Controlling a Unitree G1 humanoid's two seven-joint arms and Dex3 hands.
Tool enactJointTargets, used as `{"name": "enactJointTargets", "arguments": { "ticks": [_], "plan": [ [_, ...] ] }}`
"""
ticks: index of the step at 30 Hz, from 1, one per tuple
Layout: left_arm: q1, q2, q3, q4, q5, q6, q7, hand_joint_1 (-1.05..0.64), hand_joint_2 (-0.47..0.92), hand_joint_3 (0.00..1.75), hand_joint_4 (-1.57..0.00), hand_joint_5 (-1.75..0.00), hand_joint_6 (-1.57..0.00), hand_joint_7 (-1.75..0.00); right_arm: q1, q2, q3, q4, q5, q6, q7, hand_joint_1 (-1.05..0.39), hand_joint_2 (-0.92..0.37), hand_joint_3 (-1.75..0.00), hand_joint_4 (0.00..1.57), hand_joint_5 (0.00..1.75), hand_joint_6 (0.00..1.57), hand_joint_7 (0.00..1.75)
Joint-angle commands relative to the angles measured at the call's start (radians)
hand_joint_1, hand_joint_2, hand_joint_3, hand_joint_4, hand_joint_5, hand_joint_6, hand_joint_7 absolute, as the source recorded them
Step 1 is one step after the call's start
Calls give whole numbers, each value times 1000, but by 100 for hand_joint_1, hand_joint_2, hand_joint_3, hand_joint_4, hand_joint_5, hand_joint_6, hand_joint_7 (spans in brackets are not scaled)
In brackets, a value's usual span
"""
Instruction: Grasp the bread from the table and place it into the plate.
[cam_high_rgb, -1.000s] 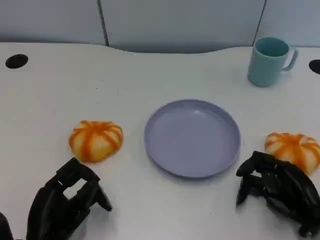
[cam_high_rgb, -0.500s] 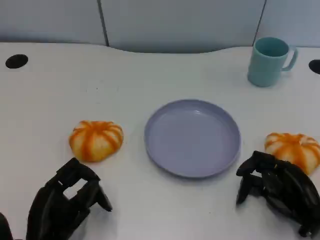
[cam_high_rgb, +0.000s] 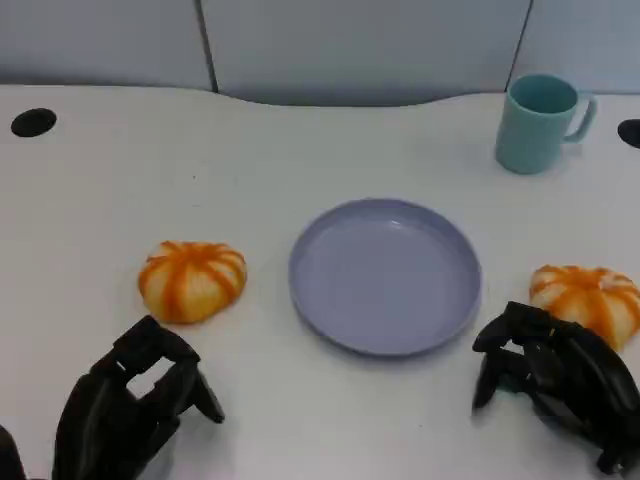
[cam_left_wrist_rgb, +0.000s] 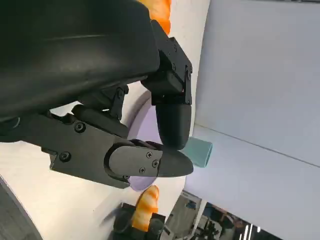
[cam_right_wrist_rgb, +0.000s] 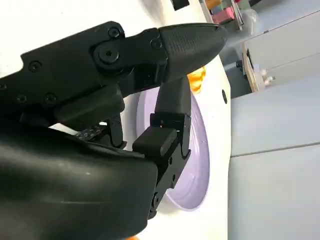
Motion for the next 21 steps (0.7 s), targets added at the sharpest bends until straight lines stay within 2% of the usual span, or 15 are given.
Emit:
{"name": "enactJointTargets", "arguments": {
  "ticks": [1,2,5,10,11,12,13,14,15,16,17,21],
  "plan": [
    [-13,35,11,-9,44,-58,2,-57,92,29,-67,-175,-52,-154,14,-4,1,21,-8,13,-22,-52,-92,-23,72,150,73,106],
    [-17,46,10,-14,78,-100,13,-60,92,24,-57,-161,-54,-132,14,-2,4,22,-13,9,-29,-53,-92,-23,72,150,74,106],
    [-23,56,9,-15,127,-160,33,-61,92,19,-51,-149,-57,-112,12,1,6,23,-16,7,-36,-54,-92,-23,73,150,74,107],
    [-26,57,4,-6,133,-180,41,-61,92,18,-51,-145,-58,-107,12,1,7,23,-16,8,-37,-54,-92,-23,73,151,74,107],
    [-33,109,-5,-42,272,-237,99,-61,92,17,-44,-134,-51,-96,8,6,4,22,-8,29,-35,-53,-92,-23,73,150,74,107],
    [-39,148,-13,-68,380,-281,145,-58,92,14,-36,-98,-46,-59,4,10,2,21,-2,45,-34,-52,-92,-22,72,150,73,106],
    [-43,173,-19,-85,456,-312,181,-56,92,13,-35,-70,-46,-29,2,12,1,19,2,57,-33,-52,-92,-22,72,150,73,106],
    [-44,187,-23,-93,500,-330,205,-55,92,12,-35,-60,-47,-18,1,13,0,18,4,64,-33,-52,-92,-22,72,151,73,106],
    [-44,188,-27,-92,510,-334,218,-55,92,12,-35,-55,-47,-13,1,13,0,17,4,66,-33,-51,-92,-22,72,151,73,106],
    [-54,221,-33,-111,590,-366,256,-55,92,12,-35,-52,-47,-10,4,12,4,8,-2,64,-39,-51,-92,-22,72,151,73,106],
    [-62,247,-38,-125,650,-390,288,-55,92,10,-27,-45,-41,-5,7,11,7,2,-6,63,-43,-51,-92,-23,71,151,72,106],
    [-88,320,-57,-169,860,-406,418,-61,92,5,-18,-35,-37,-1,13,12,14,-8,-16,56,-56,-52,-92,-24,70,151,71,106]
  ]
}}
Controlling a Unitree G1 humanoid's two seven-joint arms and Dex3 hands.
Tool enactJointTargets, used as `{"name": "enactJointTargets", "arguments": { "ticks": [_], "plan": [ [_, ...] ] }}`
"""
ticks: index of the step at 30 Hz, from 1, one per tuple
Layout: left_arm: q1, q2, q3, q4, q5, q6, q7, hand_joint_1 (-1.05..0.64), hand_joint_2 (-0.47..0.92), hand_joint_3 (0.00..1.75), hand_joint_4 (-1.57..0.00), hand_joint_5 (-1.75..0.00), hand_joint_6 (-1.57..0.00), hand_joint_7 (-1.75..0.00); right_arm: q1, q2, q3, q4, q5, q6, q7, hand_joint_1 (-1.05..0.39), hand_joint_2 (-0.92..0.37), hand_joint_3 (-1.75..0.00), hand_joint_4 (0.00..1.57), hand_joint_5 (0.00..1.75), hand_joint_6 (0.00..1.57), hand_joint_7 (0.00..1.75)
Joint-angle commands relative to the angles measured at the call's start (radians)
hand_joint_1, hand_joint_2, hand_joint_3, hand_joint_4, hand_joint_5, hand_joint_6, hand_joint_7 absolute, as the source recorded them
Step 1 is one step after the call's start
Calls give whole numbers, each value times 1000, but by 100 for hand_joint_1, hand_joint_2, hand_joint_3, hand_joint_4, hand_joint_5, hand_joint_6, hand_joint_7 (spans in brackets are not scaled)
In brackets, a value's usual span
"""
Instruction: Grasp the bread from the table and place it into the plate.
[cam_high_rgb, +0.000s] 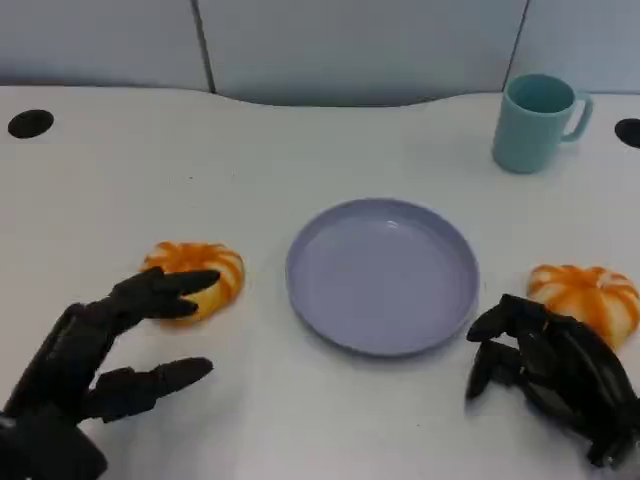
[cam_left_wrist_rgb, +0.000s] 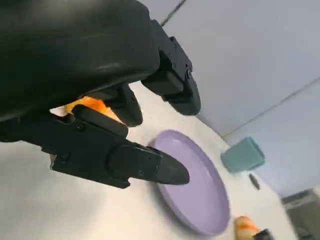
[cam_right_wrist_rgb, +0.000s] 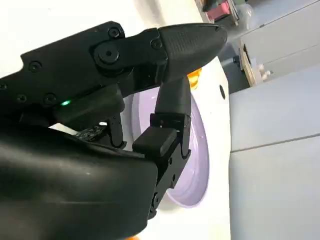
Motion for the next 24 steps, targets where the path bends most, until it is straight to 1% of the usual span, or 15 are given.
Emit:
{"name": "enactJointTargets", "arguments": {
  "ticks": [1,8,9,10,12,16,21,22,24],
  "plan": [
    [-28,79,-18,-44,176,-14,129,-61,92,5,-18,-34,-37,-1,30,-3,8,0,-13,13,-20,-52,-92,-24,70,151,71,107],
    [-26,105,-53,-42,185,-4,183,-62,92,4,-18,-31,-37,0,32,-2,9,-4,-14,15,-22,-52,-92,-23,70,151,71,107],
    [-74,146,-74,-41,300,42,209,-62,92,4,-19,-30,-37,0,38,-3,12,-13,-17,10,-19,-52,-92,-23,70,151,71,107],
    [-119,181,-98,-33,403,86,234,-65,92,4,-14,-27,-33,0,43,-4,14,-20,-17,5,-16,-50,-92,-25,69,151,71,108],
    [-168,220,-132,-24,519,142,271,-69,92,3,-12,-23,-30,0,48,-4,16,-29,-18,2,-12,-48,-92,-27,68,151,71,110],
    [-247,253,-220,24,641,246,296,-71,90,2,-12,-19,-28,0,56,-1,17,-42,-11,11,-14,-49,-92,-26,68,152,71,111],
    [-261,276,-264,32,635,282,321,-71,90,1,-13,-16,-28,0,59,-1,18,-49,-10,16,-15,-50,-92,-26,68,153,71,112],
    [-287,275,-290,53,664,309,314,-71,91,1,-13,-16,-28,0,62,0,20,-55,-11,18,-18,-50,-92,-26,68,153,71,112],
    [-327,276,-332,84,703,352,302,-71,89,0,-10,-13,-23,0,63,0,20,-60,-9,20,-18,-50,-92,-25,68,155,70,114]
  ]
}}
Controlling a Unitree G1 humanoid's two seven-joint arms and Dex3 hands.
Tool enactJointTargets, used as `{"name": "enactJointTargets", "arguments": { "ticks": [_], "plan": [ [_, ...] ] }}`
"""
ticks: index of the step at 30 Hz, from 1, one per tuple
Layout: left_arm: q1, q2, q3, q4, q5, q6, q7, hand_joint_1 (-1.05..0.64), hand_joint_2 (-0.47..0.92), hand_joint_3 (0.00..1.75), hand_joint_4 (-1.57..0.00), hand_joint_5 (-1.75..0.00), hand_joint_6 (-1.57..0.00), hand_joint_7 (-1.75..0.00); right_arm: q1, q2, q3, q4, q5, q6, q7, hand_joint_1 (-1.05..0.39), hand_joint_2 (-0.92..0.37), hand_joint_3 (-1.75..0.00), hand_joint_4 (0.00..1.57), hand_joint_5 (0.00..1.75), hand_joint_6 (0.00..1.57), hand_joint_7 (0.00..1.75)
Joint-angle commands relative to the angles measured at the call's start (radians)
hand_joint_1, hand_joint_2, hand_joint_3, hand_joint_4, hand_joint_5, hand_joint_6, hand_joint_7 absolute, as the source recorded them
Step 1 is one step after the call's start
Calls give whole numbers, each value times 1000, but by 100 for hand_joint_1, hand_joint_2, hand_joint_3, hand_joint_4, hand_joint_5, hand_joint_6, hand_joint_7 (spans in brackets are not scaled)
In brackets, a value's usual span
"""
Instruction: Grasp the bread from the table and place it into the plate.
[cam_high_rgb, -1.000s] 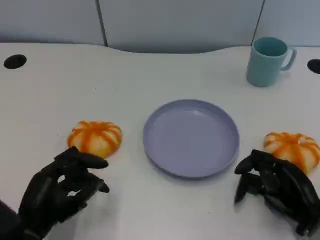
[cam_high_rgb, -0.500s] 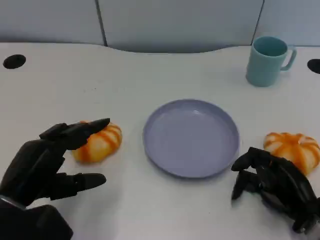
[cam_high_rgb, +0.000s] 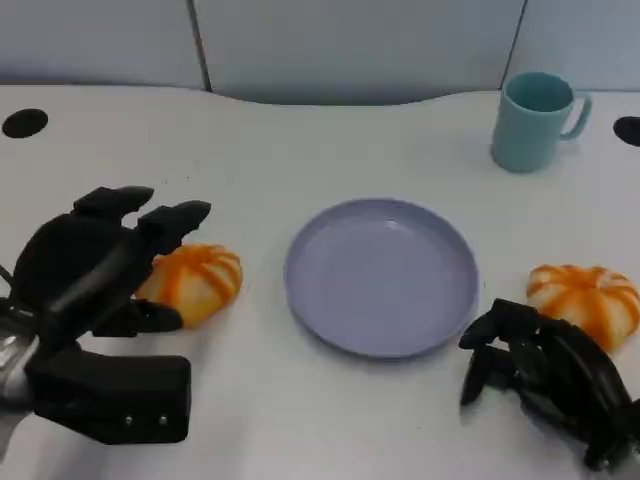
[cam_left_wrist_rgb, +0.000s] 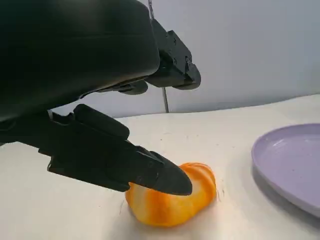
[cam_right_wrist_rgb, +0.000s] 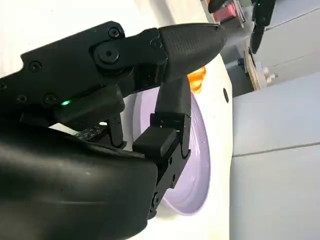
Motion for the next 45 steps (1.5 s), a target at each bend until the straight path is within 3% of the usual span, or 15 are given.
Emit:
{"name": "enactJointTargets", "arguments": {
  "ticks": [1,12,26,35,45],
  "plan": [
    [-69,29,-74,63,63,78,-3,-71,88,0,-9,-12,-23,0,28,-8,0,1,3,23,-9,-50,-92,-25,67,155,69,115],
    [-166,15,-175,210,7,87,-26,-72,90,0,-8,-9,-19,0,32,-9,2,-1,8,24,-9,-52,-92,-23,68,156,69,115],
    [-432,-118,-336,640,-28,171,-84,-73,88,0,-8,-7,-19,-1,64,-13,19,-61,-1,26,-28,-52,-92,-24,68,156,71,113],
    [-532,-185,-367,875,-62,180,-46,-67,81,0,-8,-6,-20,-1,73,-13,17,-81,8,51,-21,-51,-92,-24,67,156,70,114],
    [-560,-205,-393,986,-80,170,5,-63,82,0,-13,-8,-23,-1,82,-10,18,-95,11,59,-22,-50,-92,-24,67,158,69,116]
  ]
}}
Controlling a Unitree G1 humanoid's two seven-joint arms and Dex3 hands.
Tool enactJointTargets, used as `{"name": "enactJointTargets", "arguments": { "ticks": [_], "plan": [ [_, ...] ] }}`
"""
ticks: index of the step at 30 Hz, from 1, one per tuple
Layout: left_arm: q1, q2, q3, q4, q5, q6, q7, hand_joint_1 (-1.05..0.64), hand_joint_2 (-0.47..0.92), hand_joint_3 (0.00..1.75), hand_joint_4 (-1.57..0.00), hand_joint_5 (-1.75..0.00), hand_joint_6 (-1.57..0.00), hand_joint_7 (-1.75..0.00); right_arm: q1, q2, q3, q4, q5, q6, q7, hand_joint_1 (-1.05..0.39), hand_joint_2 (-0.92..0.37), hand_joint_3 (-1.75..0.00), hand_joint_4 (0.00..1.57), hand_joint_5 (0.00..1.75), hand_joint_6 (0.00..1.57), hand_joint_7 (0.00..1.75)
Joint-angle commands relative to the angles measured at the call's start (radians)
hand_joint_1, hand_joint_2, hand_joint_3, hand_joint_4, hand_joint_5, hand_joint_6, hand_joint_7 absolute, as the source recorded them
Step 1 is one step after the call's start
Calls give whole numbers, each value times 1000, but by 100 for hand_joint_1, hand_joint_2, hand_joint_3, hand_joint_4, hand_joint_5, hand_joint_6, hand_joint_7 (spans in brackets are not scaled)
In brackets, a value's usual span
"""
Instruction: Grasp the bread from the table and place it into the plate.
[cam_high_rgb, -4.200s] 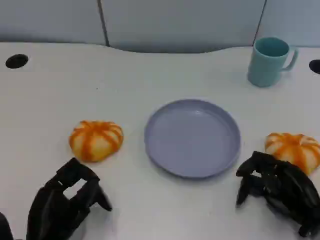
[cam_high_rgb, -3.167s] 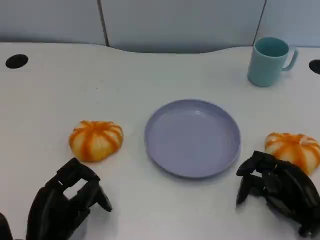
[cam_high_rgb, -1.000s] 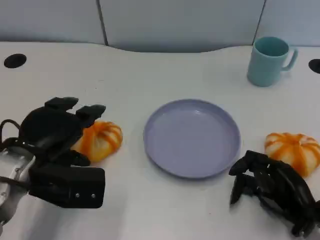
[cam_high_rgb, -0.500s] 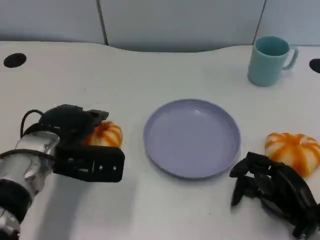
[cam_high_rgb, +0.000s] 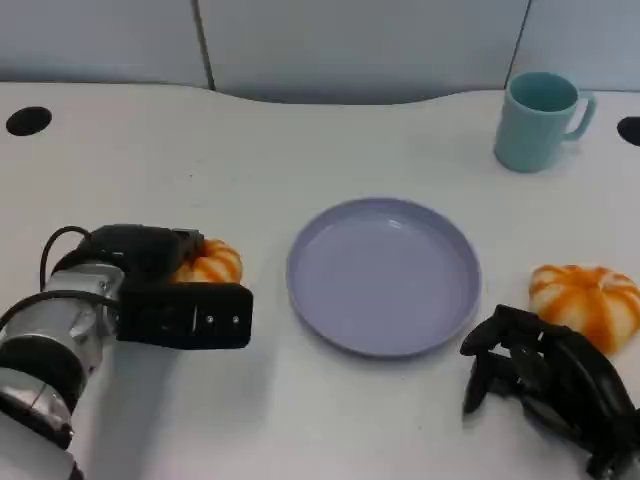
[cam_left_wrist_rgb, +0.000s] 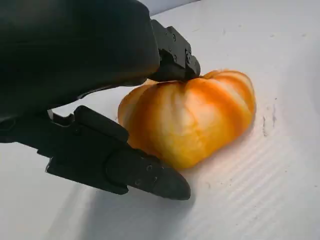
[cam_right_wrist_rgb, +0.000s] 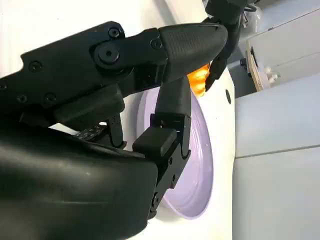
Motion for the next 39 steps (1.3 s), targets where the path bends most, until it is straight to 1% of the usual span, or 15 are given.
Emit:
{"name": "enactJointTargets", "arguments": {
  "ticks": [1,4,10,12,16,17,18,19,20,21,26,27,33,37,39],
  "plan": [
    [-15,5,-17,30,-11,-4,24,-63,82,0,-13,-8,-24,-1,24,-10,-1,6,6,13,2,-50,-92,-24,66,158,69,116],
    [-17,5,-22,36,-15,-5,27,-63,82,0,-14,-8,-24,-1,25,-10,0,4,5,16,0,-50,-92,-24,66,159,69,117],
    [14,12,3,57,-60,-89,143,-30,92,11,-80,-41,-80,-19,34,-9,3,-18,1,30,-16,-51,-92,-24,66,159,69,118],
    [14,11,1,64,-65,-96,156,-28,92,12,-84,-45,-85,-20,38,-8,5,-24,1,29,-16,-51,-92,-23,66,159,69,118],
    [24,12,-18,78,-56,-99,216,-30,92,7,-81,-145,-118,-23,45,-12,12,-34,-8,20,-19,-50,-92,-25,65,158,68,118],
    [31,14,-28,80,-46,-101,257,-29,92,15,-81,-160,-117,-41,45,-13,12,-35,-6,24,-18,-50,-92,-25,65,159,68,118],
    [36,14,-35,82,-40,-102,285,-28,92,31,-86,-167,-93,-102,45,-13,12,-36,-4,28,-17,-51,-92,-25,66,159,68,118],
    [39,16,-46,84,-30,-101,315,-28,92,38,-87,-171,-77,-138,44,-12,11,-36,0,33,-15,-51,-92,-25,66,159,68,118],
    [41,17,-55,87,-20,-97,339,-28,92,44,-85,-173,-66,-159,44,-12,11,-36,1,34,-15,-51,-92,-24,66,159,68,118],
    [41,18,-62,89,-14,-93,353,-28,92,47,-84,-174,-62,-167,44,-12,11,-36,1,34,-15,-51,-92,-24,66,159,68,118],
    [47,18,-78,100,-4,-82,419,-32,92,32,-80,-175,-54,-174,48,-8,11,-44,5,41,-16,-51,-92,-24,66,160,68,120],
    [49,18,-73,100,-11,-86,430,-31,92,30,-80,-175,-58,-165,47,-8,10,-41,8,38,-11,-50,-92,-24,66,160,67,120],
    [56,19,-65,99,-22,-97,507,-25,92,34,-84,-175,-60,-174,46,-11,12,-39,5,36,-11,-51,-92,-24,65,160,67,119],
    [40,21,-43,89,-42,-113,527,-23,92,33,-84,-175,-64,-158,47,-12,14,-42,-1,34,-21,-51,-92,-24,65,160,67,119],
    [29,21,-29,82,-57,-128,525,-21,92,38,-83,-175,-60,-171,48,-13,14,-45,-3,39,-26,-51,-92,-24,65,159,68,119]
  ]
}}
